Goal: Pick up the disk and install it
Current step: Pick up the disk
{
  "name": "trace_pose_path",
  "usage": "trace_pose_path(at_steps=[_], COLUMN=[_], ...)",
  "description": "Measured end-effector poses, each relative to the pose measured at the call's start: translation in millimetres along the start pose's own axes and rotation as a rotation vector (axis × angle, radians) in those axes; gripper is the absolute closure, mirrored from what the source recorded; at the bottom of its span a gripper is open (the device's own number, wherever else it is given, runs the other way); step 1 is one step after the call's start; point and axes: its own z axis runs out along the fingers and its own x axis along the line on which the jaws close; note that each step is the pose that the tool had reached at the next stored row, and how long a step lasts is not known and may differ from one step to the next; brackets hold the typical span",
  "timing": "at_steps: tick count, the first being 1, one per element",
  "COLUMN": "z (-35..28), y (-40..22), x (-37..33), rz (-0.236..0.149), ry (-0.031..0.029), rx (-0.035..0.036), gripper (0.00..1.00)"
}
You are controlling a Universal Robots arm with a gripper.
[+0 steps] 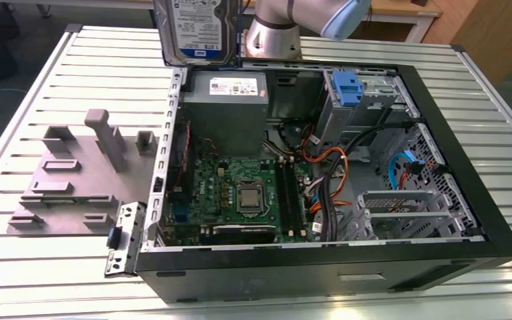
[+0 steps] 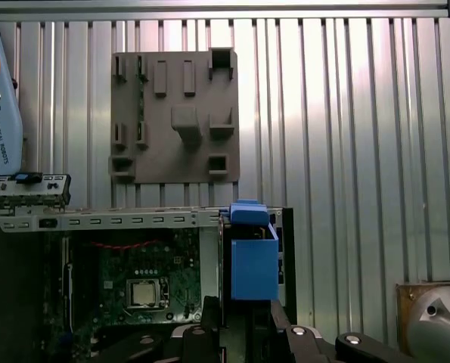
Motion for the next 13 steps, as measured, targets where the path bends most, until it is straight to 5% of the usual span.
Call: trace_pose_path(at_steps=[13], z=[-0.9], y=[-21.6], x=[-1.3], rz=[0.000], ry=[0.0000], rx=[0.0000], gripper=[0.65])
